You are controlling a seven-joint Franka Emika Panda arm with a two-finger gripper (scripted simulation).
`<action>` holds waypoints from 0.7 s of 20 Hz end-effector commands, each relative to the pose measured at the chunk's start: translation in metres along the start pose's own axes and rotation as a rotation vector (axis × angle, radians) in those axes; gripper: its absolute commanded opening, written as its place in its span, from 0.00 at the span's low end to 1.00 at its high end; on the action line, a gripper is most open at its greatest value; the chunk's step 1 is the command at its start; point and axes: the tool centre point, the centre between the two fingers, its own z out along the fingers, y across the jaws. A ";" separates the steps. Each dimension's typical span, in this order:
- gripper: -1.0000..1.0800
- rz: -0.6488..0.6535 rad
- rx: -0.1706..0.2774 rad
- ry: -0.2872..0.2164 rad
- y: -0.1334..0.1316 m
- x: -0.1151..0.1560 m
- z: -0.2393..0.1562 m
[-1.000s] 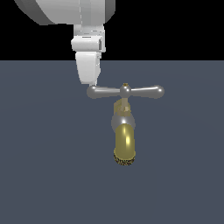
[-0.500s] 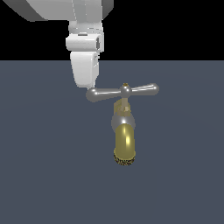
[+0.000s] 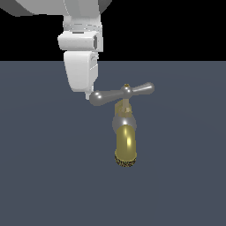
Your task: Turn on the faucet by rotating a designated handle.
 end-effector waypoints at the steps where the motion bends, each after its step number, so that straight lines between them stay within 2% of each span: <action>1: 0.00 -0.002 -0.005 0.002 0.008 -0.001 0.000; 2: 0.00 -0.002 -0.001 0.000 0.003 -0.001 0.000; 14: 0.00 -0.002 -0.002 0.001 0.034 0.022 0.000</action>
